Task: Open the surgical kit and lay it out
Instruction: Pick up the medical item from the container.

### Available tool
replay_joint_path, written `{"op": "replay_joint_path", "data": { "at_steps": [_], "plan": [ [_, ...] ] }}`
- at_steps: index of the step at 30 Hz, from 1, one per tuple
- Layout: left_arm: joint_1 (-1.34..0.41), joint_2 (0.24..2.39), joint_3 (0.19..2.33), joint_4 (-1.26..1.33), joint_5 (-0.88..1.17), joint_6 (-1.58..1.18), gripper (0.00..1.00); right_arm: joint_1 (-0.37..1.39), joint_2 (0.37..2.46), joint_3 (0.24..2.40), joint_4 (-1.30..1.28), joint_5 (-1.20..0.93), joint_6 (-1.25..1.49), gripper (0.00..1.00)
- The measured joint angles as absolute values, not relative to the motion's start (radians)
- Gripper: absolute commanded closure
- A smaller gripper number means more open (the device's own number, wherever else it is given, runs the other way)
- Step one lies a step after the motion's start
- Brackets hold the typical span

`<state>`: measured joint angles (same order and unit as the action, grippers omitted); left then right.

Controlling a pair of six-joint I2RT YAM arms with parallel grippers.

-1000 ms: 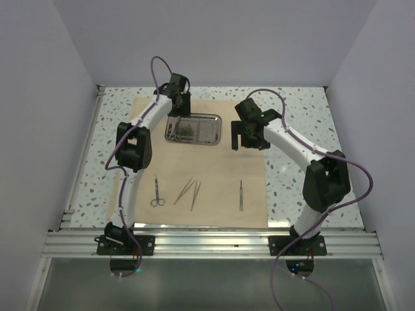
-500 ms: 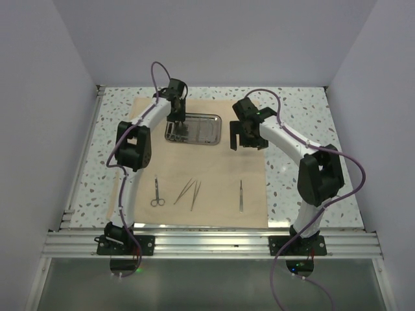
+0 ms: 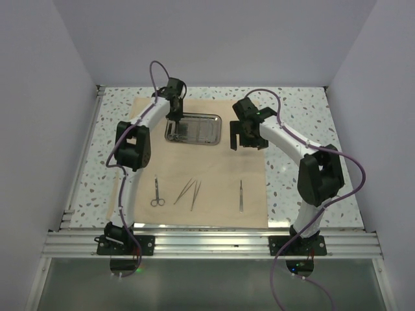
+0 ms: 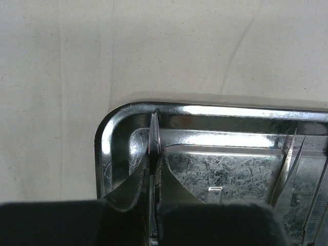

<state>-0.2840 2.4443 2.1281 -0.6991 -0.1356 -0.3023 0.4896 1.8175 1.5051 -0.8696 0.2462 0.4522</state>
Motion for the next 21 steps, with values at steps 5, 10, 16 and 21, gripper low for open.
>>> {"op": "replay_joint_path", "data": {
  "at_steps": [5, 10, 16, 21],
  "plan": [
    [-0.281, 2.444, 2.152, -0.717, -0.144, -0.301, 1.0, 0.49, 1.818, 1.505, -0.869, 0.246, 0.453, 0.08],
    [-0.28, 2.433, 2.193, -0.723, -0.15, -0.295, 1.0, 0.49, 1.817, 1.501, -0.867, 0.245, 0.453, 0.08],
    [-0.279, 2.362, 2.168, -0.729, -0.149, -0.295, 1.0, 0.49, 1.812, 1.481, -0.861, 0.244, 0.453, 0.08],
    [-0.278, 2.298, 2.101, -0.72, -0.131, -0.298, 0.95, 0.49, 1.804, 1.452, -0.855, 0.236, 0.455, 0.08]
  ]
}}
